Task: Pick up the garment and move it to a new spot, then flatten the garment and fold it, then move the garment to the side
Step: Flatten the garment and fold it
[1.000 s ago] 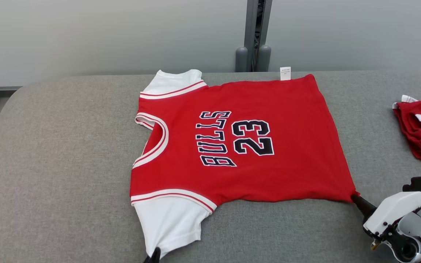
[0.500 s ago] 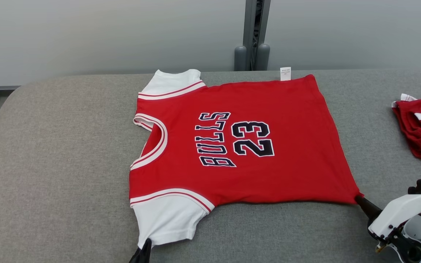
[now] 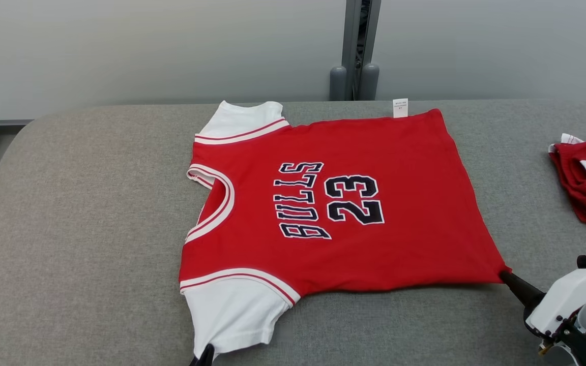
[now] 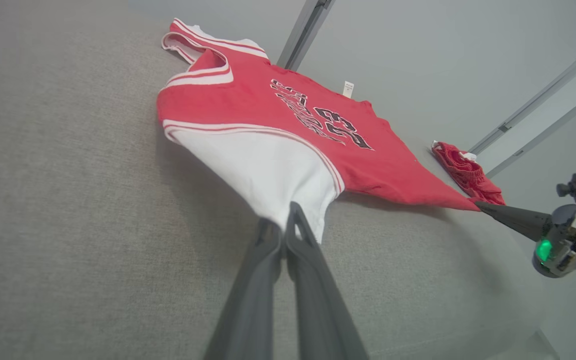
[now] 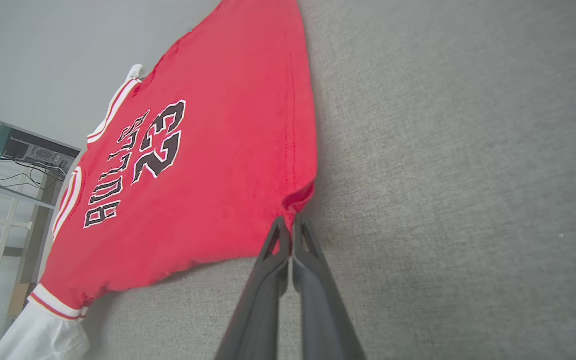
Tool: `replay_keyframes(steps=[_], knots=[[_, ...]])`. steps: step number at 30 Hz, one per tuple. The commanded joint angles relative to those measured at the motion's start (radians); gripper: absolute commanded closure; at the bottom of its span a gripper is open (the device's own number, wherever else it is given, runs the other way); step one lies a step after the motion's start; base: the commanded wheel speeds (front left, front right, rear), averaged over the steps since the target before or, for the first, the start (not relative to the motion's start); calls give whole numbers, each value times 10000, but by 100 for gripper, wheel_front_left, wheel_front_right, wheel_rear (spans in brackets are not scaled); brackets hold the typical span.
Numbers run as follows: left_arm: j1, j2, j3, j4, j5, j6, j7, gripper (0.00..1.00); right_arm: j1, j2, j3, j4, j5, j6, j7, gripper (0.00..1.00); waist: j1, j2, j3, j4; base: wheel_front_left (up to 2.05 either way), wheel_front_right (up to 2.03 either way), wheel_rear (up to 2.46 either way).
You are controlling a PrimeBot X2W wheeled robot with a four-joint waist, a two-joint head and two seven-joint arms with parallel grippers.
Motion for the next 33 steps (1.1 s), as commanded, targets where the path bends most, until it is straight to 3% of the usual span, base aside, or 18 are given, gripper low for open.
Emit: replay_keyframes(steps=[1,14,25,33], knots=[[141,66,10,-30,-35,-27,0,100,120,-69,-48,-41,-58,6,51,100,0,-1,2,1,0,0,0],[365,485,-107,-444,37,31,294,100,1748,500,-2189,-1833,-1671,6,2097,100,0,-1,91,-7,0,0,0],[-911,247,254,-635,-23,-49,92,100,1769,2405,-4562,-3504,-3816,6,3708,100,0,-1,285,-151,0,0,0],[-1999,112,622,-275,-72,-44,-50,100,880,3423,-5809,-3807,-5078,6,4530,100,0,-1,713,-304,0,0,0]])
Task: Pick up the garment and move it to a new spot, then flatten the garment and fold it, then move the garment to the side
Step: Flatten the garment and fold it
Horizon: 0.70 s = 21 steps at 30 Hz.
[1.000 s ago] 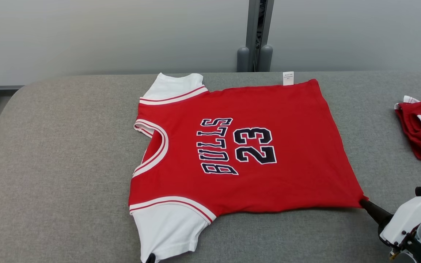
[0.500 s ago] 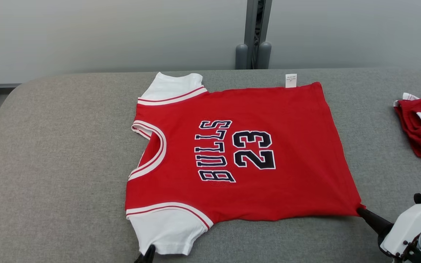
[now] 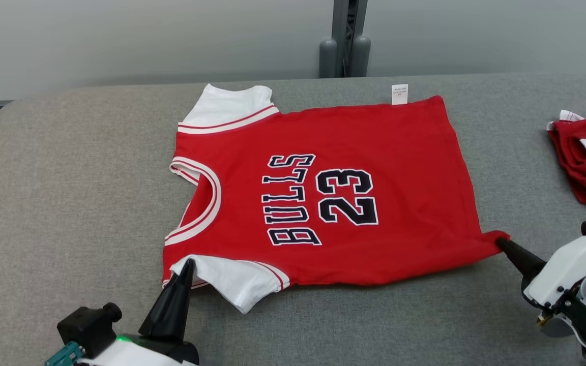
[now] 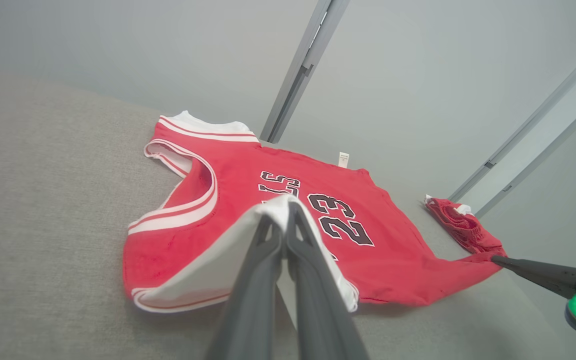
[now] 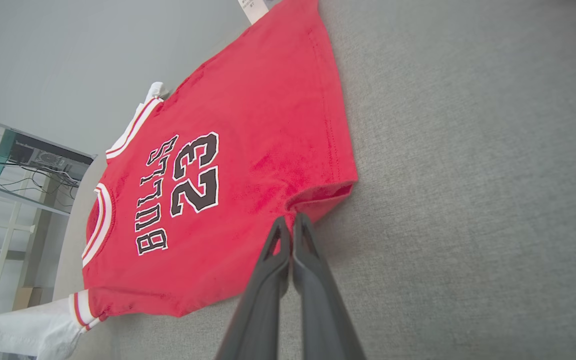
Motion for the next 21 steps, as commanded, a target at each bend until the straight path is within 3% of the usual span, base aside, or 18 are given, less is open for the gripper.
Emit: replay_keyframes(steps=[1,21], knots=[[-376,-22,72,137,-41,-38,-42,100,-335,40,-152,59,-298,6,58,100,0,-1,193,-55,0,0,0],[-3435,-665,643,2356,-307,-252,-255,100,-3289,302,-524,2084,-1246,6,-595,100,0,-1,1615,-117,0,0,0]])
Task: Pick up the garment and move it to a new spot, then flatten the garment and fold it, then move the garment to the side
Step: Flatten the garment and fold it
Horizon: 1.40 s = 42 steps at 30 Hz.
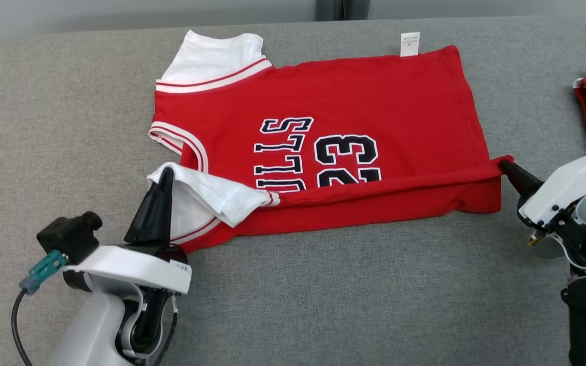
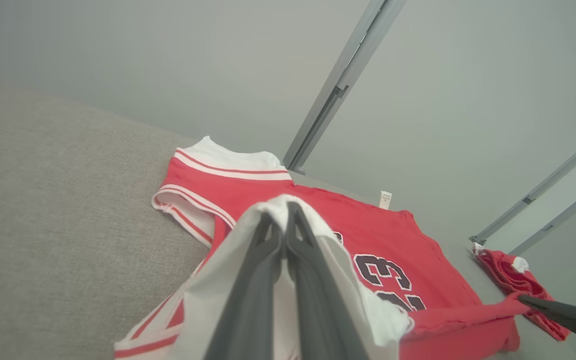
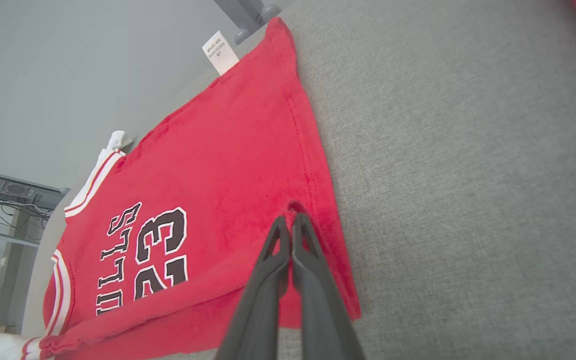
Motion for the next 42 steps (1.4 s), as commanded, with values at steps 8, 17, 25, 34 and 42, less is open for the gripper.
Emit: replay_keyframes(steps=[8,17,25,34,42], knots=[[-1018,-165,180,868,107,-212,-181,100,-685,-56,81,762,-222,6,-481,100,0,0,359,-13,0,0,0],[-1598,-468,328,1850,298,-122,-309,100,-1300,-171,281,1525,-430,6,-913,100,0,0,788,-43,0,0,0],[-1953,-717,513,2451,643,-319,-370,100,-1628,-297,495,2038,-503,6,-1268,100,0,0,1053,-1,0,0,0],[-2163,-918,740,3000,1028,-193,-383,0,-1871,-404,511,2510,-627,6,-1979,0,0,0,1057,72,0,0,0],[-1836,-1096,1058,3034,1468,-186,-374,0,-1787,-522,972,2557,-314,6,-2699,0,0,0,588,107,0,0,0]])
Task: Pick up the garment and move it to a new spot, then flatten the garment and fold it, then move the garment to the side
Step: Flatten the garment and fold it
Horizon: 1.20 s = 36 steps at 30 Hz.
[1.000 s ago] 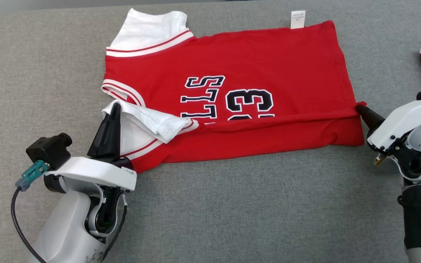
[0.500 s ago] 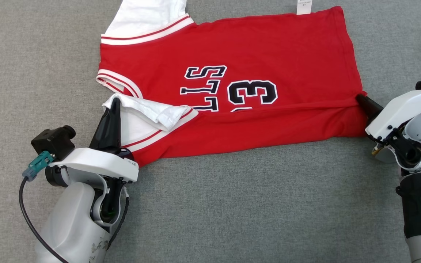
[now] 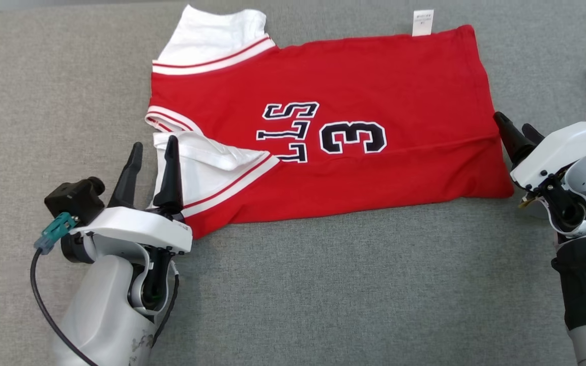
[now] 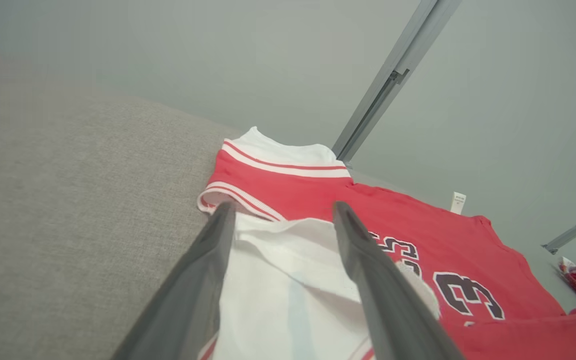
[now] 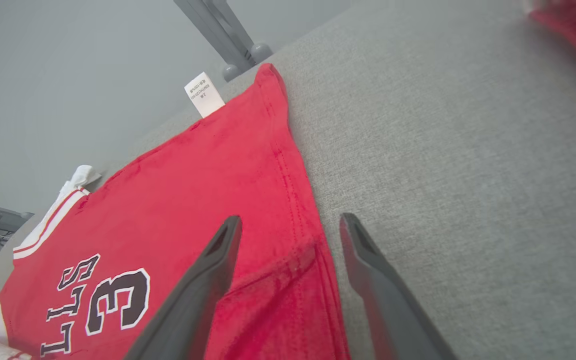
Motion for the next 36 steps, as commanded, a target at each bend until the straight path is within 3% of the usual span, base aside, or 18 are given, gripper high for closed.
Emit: replay_keyframes(steps=[1,12,21,28,36], knots=[[107,54,72,-59,80,55,-31,0,104,-97,29,-56,14,6,-95,0,0,-1,-118,-4,0,0,0],[1421,-230,877,-1620,1055,13,-32,0,1288,-569,278,-891,103,6,-1087,0,0,-1,-1008,-41,0,0,0],[3026,-369,1215,-2485,1337,-72,-21,0,3123,-1,-79,-1892,427,6,-1486,0,0,-1,-1434,-160,0,0,0],[3677,-361,915,-2810,648,273,-21,0,4101,385,-305,-2151,750,6,-1609,0,0,-1,-1616,-269,0,0,0],[4017,-363,726,-2925,796,429,-21,0,4458,468,34,-2030,872,6,-1810,0,0,-1,-1713,-329,0,0,0]])
